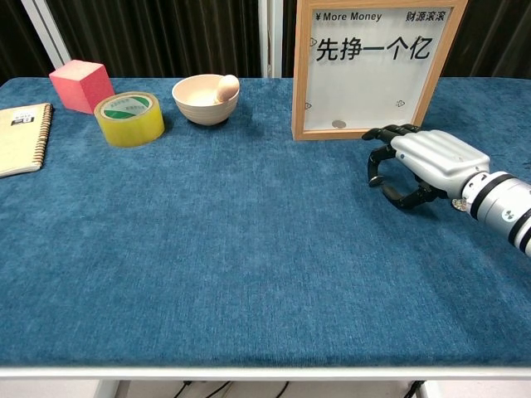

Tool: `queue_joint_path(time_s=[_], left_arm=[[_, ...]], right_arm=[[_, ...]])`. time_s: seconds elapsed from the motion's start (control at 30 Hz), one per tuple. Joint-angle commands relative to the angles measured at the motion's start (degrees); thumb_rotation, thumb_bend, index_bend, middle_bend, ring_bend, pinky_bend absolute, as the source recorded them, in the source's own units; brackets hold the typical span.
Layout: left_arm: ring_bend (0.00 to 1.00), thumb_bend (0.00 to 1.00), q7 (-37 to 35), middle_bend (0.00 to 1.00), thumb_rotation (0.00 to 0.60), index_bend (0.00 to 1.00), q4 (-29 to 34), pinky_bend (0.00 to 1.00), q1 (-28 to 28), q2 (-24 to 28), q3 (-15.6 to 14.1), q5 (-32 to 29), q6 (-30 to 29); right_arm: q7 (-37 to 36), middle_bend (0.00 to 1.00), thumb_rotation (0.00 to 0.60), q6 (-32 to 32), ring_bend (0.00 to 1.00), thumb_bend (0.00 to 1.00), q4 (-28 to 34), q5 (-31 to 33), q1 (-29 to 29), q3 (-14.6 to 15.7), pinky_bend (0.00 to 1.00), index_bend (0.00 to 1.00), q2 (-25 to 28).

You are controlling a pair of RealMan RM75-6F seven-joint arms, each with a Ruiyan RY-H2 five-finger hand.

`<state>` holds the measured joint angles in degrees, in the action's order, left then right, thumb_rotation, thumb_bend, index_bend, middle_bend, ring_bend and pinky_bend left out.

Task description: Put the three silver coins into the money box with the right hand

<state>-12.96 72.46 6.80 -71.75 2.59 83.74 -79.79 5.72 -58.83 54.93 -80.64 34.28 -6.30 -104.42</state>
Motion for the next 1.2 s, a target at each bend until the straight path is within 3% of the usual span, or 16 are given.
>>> queue_joint_path(time_s=[0.03,0.83,1.2], left_arm=[[0.0,0.04,-0.3,0.04,0.6,0.04,-0.3,0.0,0.1,-0.1,0.1,-0.1,0.1],[0.0,0.04,-0.5,0.04,0.6,0.04,-0.2,0.0,0.4,-0.1,0.0,0.6,-0.6],[0.0,0.04,-0.6,0.04,0.6,0.04,-0.3,0.0,0.4,-0.1,-0.2,0.4,-0.2]], right_arm=[[-0.9,0.07,0.6,-0.2,0.0,0.33,-0.5,-0.6,0.2,0.2,0.0,0.45,-0.3],[-3.8,0.04,0.6,-2.6,0.0,0.33,-1.8,-2.6,0.4,0.5,0.0,0.39,-0.5],[-4.1,0.06,0.6,-3.2,0.0,0.36,-2.9,-2.8,0.5,0.3,0.0,0.51,-1.2]])
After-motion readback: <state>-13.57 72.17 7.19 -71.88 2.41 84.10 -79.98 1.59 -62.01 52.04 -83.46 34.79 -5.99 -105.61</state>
